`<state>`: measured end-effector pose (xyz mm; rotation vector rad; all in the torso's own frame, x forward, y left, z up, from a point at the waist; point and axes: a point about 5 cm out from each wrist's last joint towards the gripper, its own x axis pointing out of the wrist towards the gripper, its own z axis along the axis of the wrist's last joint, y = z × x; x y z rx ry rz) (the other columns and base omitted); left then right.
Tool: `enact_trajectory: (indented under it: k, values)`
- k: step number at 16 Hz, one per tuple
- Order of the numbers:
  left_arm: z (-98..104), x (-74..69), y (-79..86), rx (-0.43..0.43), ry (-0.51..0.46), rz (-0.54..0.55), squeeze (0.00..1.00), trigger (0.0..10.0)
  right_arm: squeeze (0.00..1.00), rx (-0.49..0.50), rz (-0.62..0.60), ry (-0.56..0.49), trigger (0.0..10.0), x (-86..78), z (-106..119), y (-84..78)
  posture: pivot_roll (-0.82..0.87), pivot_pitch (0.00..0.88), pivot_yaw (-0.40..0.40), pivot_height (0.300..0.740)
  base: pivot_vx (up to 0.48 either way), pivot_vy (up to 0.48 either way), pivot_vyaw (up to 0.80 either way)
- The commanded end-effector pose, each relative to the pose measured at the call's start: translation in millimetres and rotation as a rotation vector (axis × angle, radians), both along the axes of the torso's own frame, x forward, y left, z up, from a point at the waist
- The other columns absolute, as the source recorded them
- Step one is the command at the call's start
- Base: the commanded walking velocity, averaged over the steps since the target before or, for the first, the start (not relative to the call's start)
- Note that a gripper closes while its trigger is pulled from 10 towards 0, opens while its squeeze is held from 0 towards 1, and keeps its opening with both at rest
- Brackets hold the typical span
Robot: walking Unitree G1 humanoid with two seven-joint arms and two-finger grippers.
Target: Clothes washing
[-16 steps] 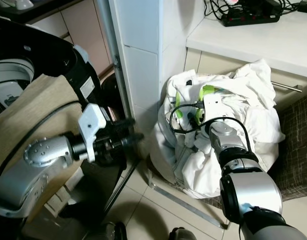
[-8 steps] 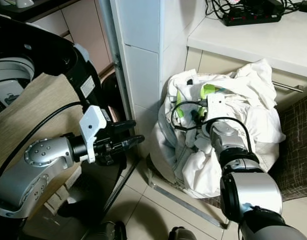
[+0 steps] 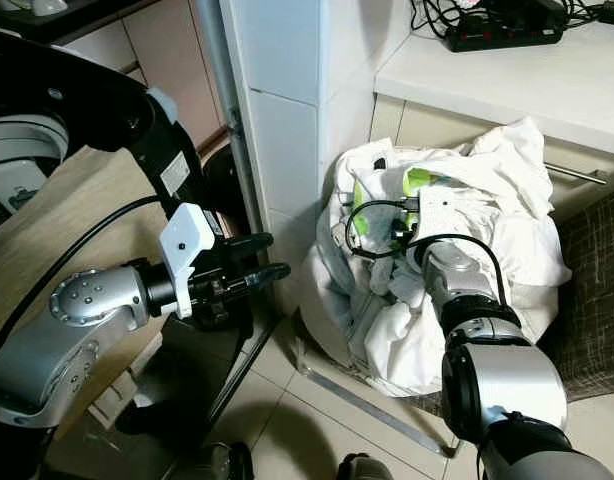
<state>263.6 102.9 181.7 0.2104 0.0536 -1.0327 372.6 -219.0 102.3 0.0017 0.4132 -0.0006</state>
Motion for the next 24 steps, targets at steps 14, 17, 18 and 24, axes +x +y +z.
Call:
enact_trajectory:
  k: [14, 17, 18, 24]
  values:
    - [9.8, 25.5, -4.6, -0.094, -0.120, 0.123, 0.00, 10.0, 0.00, 0.171, 0.147, -0.348, 0.0, -7.1, 64.4, -2.1, -0.06, 0.036, 0.079, 0.740, 0.000, 0.000, 0.00]
    - [17.8, 29.3, -9.5, -0.151, -0.145, 0.142, 0.00, 10.0, 0.00, 0.257, 0.300, -0.465, 0.0, -35.1, 117.3, -0.7, -0.08, 0.024, 0.077, 0.740, 0.000, 0.000, 0.00]
    - [20.7, 30.3, -10.2, -0.170, -0.148, 0.147, 0.00, 10.0, 0.00, 0.273, 0.338, -0.506, 0.0, -44.0, 134.1, -3.0, -0.09, 0.020, 0.077, 0.740, 0.000, 0.000, 0.00]
    - [43.0, 33.3, -25.3, -0.330, -0.149, 0.139, 0.00, 10.0, 0.00, 0.419, 0.469, -0.720, 0.0, -77.8, 225.4, 0.9, -0.10, 0.013, 0.080, 0.740, 0.000, 0.000, 0.00]
